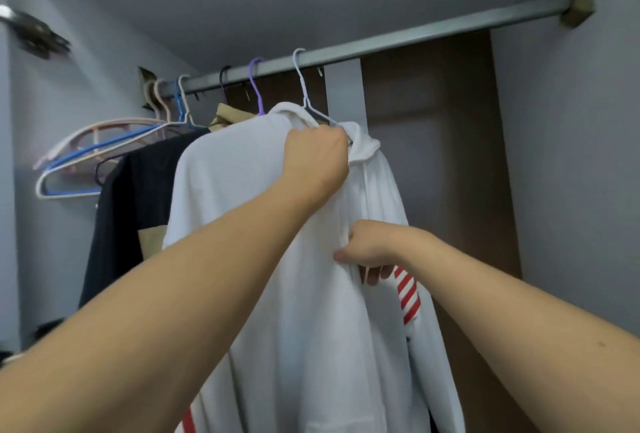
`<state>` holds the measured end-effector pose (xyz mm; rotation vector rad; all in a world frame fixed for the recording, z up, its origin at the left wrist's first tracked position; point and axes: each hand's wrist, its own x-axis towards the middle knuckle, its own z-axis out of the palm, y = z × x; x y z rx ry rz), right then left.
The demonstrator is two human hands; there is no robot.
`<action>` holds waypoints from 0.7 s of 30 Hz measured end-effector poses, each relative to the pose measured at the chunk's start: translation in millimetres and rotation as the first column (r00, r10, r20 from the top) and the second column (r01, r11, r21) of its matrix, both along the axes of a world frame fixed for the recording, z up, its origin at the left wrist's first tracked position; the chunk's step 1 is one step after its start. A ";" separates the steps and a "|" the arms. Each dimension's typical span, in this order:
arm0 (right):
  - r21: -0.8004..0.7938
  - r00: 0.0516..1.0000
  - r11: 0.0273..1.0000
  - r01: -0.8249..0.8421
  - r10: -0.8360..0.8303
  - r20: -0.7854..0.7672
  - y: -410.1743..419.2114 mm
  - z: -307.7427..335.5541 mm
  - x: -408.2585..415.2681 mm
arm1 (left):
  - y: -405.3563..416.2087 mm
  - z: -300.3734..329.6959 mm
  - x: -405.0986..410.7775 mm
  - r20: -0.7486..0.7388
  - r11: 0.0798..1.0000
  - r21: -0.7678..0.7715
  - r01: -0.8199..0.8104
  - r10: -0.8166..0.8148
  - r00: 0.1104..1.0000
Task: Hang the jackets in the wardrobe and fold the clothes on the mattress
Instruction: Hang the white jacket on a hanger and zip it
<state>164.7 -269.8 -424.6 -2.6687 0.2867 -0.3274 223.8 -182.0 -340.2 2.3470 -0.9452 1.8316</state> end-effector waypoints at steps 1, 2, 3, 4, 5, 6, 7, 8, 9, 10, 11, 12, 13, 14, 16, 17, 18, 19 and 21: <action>-0.005 0.999 1.000 0.009 -0.009 0.032 -3.9 9.7 0.2 | -4.5 1.6 2.8 0.013 1.000 0.015 0.009 -0.009 1.000; 0.015 0.993 1.000 0.024 -0.026 0.111 -7.7 18.1 1.4 | -7.9 4.9 3.9 0.049 0.999 0.042 0.007 -0.009 0.999; 0.048 0.976 0.998 0.039 -0.049 0.214 -11.8 25.0 4.4 | -10.4 9.8 4.9 0.097 0.997 0.071 0.001 -0.007 0.995; 0.069 0.953 0.997 0.047 -0.065 0.295 -14.8 29.6 7.8 | -11.7 15.5 4.6 0.138 0.995 0.097 0.001 -0.014 0.990; 0.082 0.941 0.996 0.046 -0.070 0.331 -15.7 32.3 9.8 | -12.5 21.4 4.3 0.154 0.992 0.123 -0.001 -0.018 0.988; 0.098 0.941 0.994 0.037 -0.068 0.331 -16.6 33.4 12.0 | -12.6 26.1 4.1 0.154 0.989 0.147 -0.008 -0.015 0.988; 0.110 0.947 0.994 0.024 -0.058 0.315 -17.8 33.9 13.6 | -12.7 28.3 4.9 0.154 0.985 0.169 -0.029 0.003 0.988; 0.112 0.954 0.994 0.013 -0.046 0.296 -19.1 34.5 14.4 | -12.4 28.2 6.8 0.157 0.982 0.182 -0.056 0.027 0.987; 0.109 0.959 0.994 0.004 -0.034 0.281 -20.5 35.4 13.8 | -11.7 26.5 8.6 0.155 0.980 0.184 -0.075 0.046 0.987; 0.104 0.963 0.995 -0.006 -0.022 0.267 -22.4 35.9 13.1 | -10.8 23.5 10.5 0.142 0.982 0.173 -0.074 0.049 0.989; 0.103 0.968 0.994 -0.019 -0.007 0.251 -24.0 35.0 12.4 | -9.7 19.7 12.4 0.118 0.986 0.155 -0.054 0.035 0.992; 0.106 0.973 0.994 -0.033 0.007 0.231 -25.0 32.0 12.2 | -8.4 16.4 13.8 0.095 0.989 0.143 -0.031 0.018 0.995; 0.113 0.978 0.993 -0.045 0.021 0.208 -25.3 27.5 12.7 | -7.2 13.9 15.3 0.087 0.989 0.145 -0.017 0.004 0.996; 0.127 0.982 0.990 -0.059 0.035 0.188 -25.6 21.3 14.5 | -5.3 12.6 16.3 0.089 0.988 0.153 -0.013 -0.001 0.996; 0.167 0.984 0.982 -0.084 0.055 0.172 -27.2 8.4 20.0 | -1.6 13.2 18.4 0.082 0.983 0.184 -0.027 0.012 0.997; 0.186 0.982 0.978 -0.093 0.060 0.179 -28.7 3.9 22.3 | -0.3 14.5 19.5 0.069 0.979 0.202 -0.042 0.028 0.997; 0.203 0.979 0.974 -0.099 0.059 0.195 -30.9 1.3 25.2 | 0.7 15.4 20.3 0.054 0.973 0.222 -0.058 0.047 0.997; 0.221 0.974 0.970 -0.102 0.051 0.223 -33.2 0.6 27.3 | 1.3 15.1 20.7 0.047 0.967 0.244 -0.074 0.065 0.997; 0.263 0.952 0.959 -0.102 0.018 0.306 -37.2 3.4 30.3 | 2.6 12.2 20.4 0.050 0.955 0.283 -0.090 0.079 0.996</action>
